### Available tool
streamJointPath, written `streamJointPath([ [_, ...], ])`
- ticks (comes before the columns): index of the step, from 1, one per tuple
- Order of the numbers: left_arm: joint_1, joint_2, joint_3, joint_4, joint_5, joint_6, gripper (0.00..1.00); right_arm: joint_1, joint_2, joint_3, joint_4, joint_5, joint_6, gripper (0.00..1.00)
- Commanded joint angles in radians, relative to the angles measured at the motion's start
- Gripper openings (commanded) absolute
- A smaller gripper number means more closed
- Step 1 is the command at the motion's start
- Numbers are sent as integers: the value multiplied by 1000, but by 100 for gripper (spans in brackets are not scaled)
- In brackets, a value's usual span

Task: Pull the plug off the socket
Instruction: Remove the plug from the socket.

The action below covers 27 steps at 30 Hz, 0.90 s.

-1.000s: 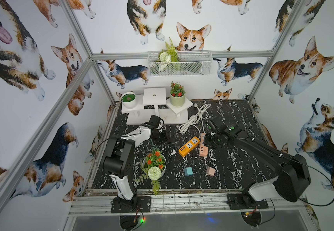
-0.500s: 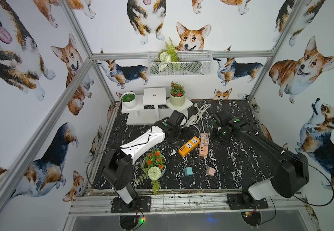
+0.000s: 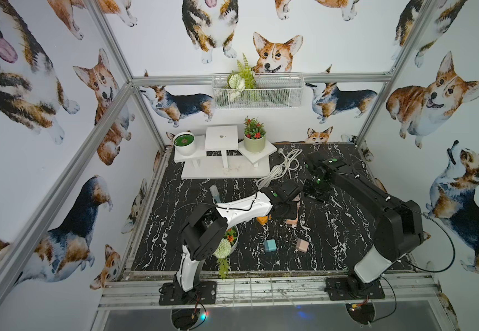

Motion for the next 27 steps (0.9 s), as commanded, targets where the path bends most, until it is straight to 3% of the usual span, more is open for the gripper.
streamJointPath([
  [1, 1, 42, 13, -23, -34, -18, 40, -5, 31, 25, -9, -40, -8, 36],
  [7, 11, 65, 0, -17, -68, -38, 39, -7, 53, 38, -5, -47, -11, 36],
  [17, 18, 111, 24, 42, 4, -27, 38, -10, 85, 27, 12, -78, -16, 38],
  [27, 19, 66, 62, 20, -19, -27, 39, -16, 106, 40, 12, -91, -23, 40],
])
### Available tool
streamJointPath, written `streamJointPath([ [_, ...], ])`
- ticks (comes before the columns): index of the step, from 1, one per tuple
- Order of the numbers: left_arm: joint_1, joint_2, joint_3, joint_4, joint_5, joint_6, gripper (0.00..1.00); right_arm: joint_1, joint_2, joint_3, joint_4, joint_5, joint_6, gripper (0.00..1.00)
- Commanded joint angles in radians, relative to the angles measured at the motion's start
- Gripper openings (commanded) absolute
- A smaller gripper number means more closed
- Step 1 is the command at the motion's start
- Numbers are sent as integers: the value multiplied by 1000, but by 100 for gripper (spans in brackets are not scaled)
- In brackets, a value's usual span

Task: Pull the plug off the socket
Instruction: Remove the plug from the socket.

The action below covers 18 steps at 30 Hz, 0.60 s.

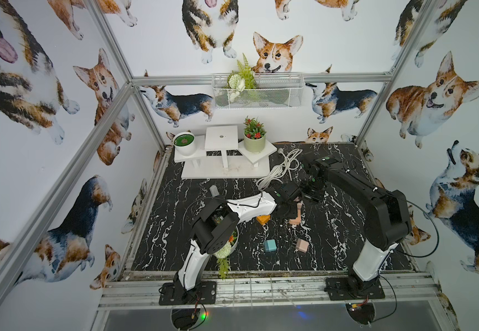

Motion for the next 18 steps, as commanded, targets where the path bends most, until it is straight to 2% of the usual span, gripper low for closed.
streamJointPath([
  [1, 2, -34, 25, -18, -21, 5, 40, -5, -1, 5, 0, 4, -12, 40],
  [5, 1, 3, 54, -11, 35, -2, 40, -8, 2, 8, 0, 2, -14, 40],
  [18, 1, 36, -6, -9, 53, -8, 48, -34, 12, 15, 10, -37, -30, 46],
])
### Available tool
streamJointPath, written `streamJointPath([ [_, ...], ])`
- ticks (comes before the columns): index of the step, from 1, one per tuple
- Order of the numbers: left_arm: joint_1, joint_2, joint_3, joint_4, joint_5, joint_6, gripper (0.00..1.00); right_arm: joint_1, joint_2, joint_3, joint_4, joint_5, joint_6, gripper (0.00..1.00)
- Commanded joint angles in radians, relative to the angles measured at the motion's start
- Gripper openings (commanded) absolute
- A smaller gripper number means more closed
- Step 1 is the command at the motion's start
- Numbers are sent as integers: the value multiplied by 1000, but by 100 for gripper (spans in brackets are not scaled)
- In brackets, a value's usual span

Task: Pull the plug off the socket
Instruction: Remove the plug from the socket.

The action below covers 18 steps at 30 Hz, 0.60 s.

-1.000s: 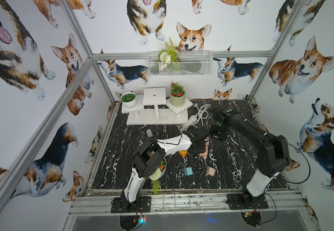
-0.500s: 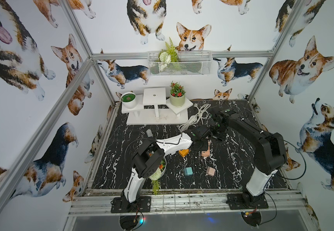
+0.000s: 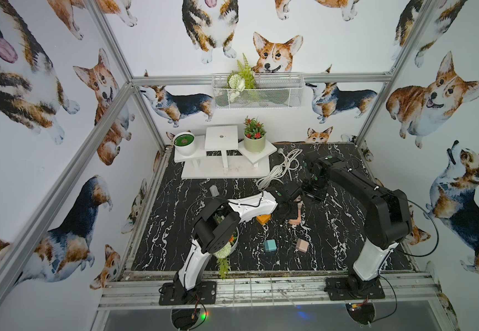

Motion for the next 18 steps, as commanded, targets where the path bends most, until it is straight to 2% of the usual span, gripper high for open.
streamJointPath([
  [1, 0, 11, -15, 8, 13, -2, 48, 0, 4, 15, 13, -26, -16, 47],
  [10, 1, 28, -31, -12, -7, 4, 42, 0, 46, 61, 14, -77, -41, 53],
  [12, 1, 27, -35, -17, -15, 4, 37, 0, 66, 64, 13, -84, -48, 54],
  [18, -1, 27, -51, -19, -13, 9, 36, 1, 116, 83, 9, -86, -67, 51],
])
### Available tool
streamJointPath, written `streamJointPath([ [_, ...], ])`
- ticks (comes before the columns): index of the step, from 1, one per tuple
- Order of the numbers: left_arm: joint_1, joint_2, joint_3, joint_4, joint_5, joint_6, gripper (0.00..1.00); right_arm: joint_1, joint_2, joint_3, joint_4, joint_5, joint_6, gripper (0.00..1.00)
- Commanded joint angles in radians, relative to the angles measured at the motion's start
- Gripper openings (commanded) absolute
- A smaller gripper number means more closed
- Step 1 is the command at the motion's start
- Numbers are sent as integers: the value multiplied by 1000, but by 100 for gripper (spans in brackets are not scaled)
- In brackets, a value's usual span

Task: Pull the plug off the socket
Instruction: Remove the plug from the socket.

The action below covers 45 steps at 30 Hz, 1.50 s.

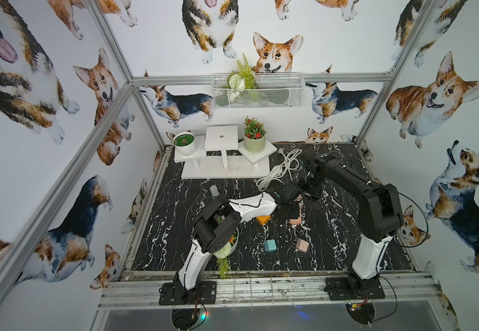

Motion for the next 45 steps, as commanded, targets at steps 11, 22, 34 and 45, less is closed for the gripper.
streamJointPath([
  [11, -9, 47, 16, -185, -57, 35, 36, 2, 59, 8, -21, 6, -49, 44],
  [22, -17, 70, 52, -259, -85, 47, 35, 1, 81, 12, -57, 32, -78, 24],
  [34, -25, 95, 83, -315, -103, 63, 35, -9, 70, 55, -104, -1, -142, 0],
  [45, -24, 102, 99, -328, -106, 69, 35, -16, 67, 63, -101, -21, -146, 0],
])
